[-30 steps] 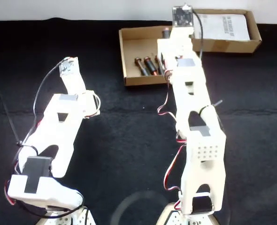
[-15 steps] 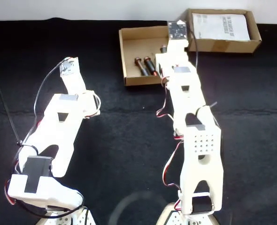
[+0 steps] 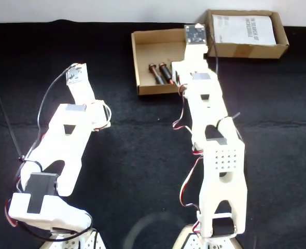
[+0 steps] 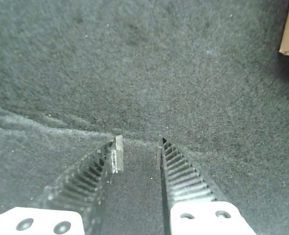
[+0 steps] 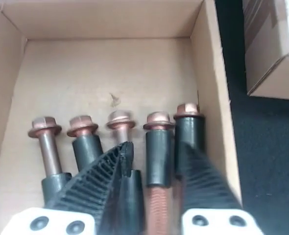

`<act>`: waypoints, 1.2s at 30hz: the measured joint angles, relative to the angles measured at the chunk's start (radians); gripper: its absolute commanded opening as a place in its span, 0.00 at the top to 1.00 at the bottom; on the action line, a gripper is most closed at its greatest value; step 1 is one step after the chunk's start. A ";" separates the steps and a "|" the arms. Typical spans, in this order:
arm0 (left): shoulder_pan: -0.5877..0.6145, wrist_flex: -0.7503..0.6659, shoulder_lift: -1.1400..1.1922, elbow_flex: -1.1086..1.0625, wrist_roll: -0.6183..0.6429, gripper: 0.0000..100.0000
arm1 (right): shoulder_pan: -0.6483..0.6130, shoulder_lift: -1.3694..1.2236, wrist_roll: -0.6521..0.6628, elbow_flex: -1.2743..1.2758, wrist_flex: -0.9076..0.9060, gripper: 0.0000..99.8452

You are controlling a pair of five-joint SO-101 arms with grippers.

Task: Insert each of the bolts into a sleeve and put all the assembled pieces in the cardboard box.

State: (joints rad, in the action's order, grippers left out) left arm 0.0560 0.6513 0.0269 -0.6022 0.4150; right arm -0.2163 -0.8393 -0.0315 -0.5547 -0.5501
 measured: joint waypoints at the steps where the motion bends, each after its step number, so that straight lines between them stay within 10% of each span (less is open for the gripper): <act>1: 0.000 0.000 0.000 0.000 0.000 0.87 | 0.000 0.000 0.000 -0.006 -0.005 0.78; 22: 0.000 -0.002 0.003 0.000 0.000 0.87 | 0.000 0.167 0.000 -0.209 -0.405 0.78; 36: 0.000 -0.143 0.006 -0.051 0.000 0.87 | -0.011 0.221 0.000 0.089 -1.183 0.78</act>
State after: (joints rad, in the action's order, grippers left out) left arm 0.0560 0.5086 0.0330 -0.6529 0.4150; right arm -0.2271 -0.6183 -0.0315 -0.4657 -1.7331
